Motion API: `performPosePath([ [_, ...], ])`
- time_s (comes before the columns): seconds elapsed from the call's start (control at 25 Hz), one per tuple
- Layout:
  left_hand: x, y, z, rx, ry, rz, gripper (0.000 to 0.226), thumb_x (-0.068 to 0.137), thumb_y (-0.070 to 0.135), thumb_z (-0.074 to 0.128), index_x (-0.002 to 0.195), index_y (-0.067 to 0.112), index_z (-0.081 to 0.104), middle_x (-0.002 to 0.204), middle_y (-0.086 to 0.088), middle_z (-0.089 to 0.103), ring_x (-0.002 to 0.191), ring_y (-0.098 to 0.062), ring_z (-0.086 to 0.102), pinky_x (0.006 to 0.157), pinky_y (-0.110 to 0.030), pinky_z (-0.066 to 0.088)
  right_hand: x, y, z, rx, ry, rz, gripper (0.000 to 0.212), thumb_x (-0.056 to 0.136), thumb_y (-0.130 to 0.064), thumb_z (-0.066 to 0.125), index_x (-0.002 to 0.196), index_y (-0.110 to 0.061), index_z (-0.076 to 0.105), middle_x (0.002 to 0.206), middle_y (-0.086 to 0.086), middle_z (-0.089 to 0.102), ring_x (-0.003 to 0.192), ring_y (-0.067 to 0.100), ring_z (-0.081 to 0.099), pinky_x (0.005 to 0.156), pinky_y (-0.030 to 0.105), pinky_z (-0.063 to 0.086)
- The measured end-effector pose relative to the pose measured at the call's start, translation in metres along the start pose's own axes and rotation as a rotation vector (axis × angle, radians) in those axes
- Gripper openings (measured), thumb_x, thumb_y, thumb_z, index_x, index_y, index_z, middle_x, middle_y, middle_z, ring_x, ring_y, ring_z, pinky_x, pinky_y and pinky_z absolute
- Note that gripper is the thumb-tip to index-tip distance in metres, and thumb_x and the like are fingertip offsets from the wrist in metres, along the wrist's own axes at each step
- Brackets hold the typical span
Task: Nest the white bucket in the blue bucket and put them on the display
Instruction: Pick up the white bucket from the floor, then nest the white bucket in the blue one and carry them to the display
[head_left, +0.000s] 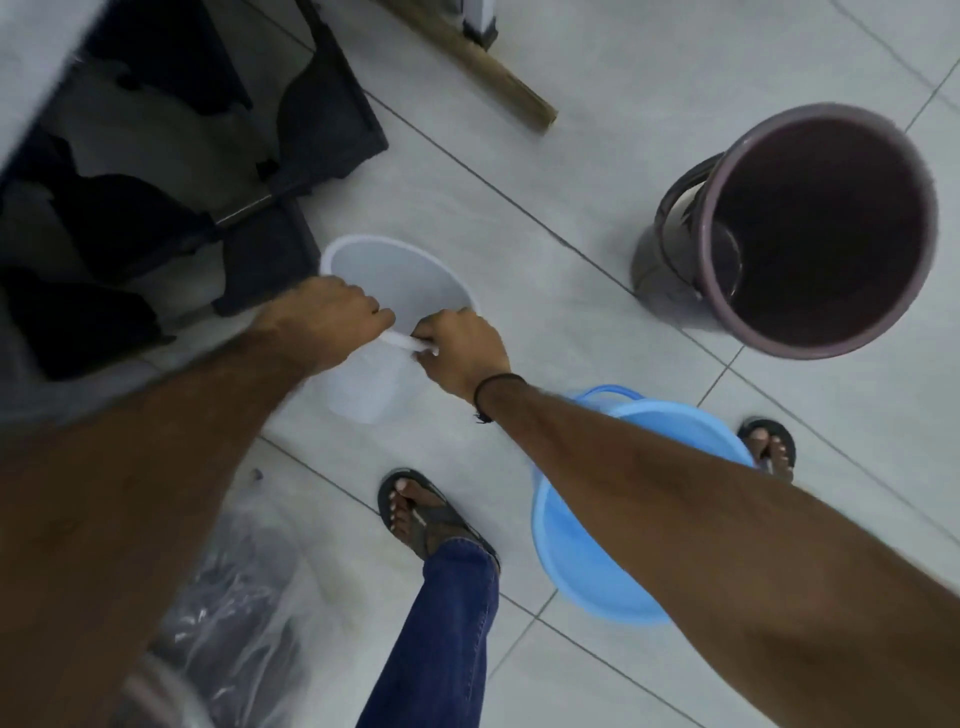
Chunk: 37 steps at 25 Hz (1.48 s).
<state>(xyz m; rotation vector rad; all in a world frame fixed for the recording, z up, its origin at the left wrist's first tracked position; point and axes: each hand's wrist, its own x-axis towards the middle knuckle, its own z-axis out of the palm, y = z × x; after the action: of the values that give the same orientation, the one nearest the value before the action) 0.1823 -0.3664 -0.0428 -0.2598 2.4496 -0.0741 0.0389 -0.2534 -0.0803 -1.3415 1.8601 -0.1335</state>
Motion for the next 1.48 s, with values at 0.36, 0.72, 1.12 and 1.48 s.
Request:
performPosePath([
  [0.36,-0.107,0.189,-0.201,-0.382,0.337,-0.465,0.025,0.074,-0.007,0.057,0.092,0.009,0.064,0.075,-0.009,0.068,0.070,-0.031,0.063,0.076,-0.041,0.054,-0.182,0.025,-0.203,-0.536,-0.115,-0.501,0.028,0.081,-0.011,0.060,0.103,-0.021,0.074,0.092,0.007,0.076,0.087,0.035,0.068,0.070,0.039,0.054],
  [0.72,-0.115,0.362,-0.280,-0.473,0.433,-0.698,0.022,0.077,-0.004,0.055,0.092,0.008,0.065,0.077,-0.008,0.067,0.072,-0.031,0.062,0.087,-0.045,0.053,-0.311,0.098,-0.250,-0.594,-0.158,-0.756,0.016,0.061,0.003,0.071,0.071,-0.009,0.074,0.060,0.007,0.069,0.059,0.033,0.064,0.059,0.038,0.057],
  [1.12,-0.024,0.488,-0.178,-0.623,0.162,-0.468,0.023,0.061,0.000,0.072,0.078,0.015,0.067,0.067,-0.002,0.068,0.065,-0.025,0.065,0.073,-0.036,0.054,-0.319,0.225,-0.127,-0.900,-0.400,-0.707,0.022,0.051,-0.004,0.084,0.059,-0.014,0.066,0.051,0.002,0.064,0.043,0.027,0.062,0.042,0.025,0.046],
  [1.48,-0.002,0.492,-0.125,-1.201,0.298,-1.055,0.032,0.081,0.007,0.067,0.112,0.011,0.065,0.114,-0.009,0.066,0.101,-0.028,0.060,0.084,-0.040,0.053,-0.295,0.245,-0.098,-0.674,-0.307,-0.350,0.029,0.086,-0.028,0.067,0.110,-0.011,0.067,0.101,0.011,0.073,0.093,0.033,0.064,0.083,0.043,0.054],
])
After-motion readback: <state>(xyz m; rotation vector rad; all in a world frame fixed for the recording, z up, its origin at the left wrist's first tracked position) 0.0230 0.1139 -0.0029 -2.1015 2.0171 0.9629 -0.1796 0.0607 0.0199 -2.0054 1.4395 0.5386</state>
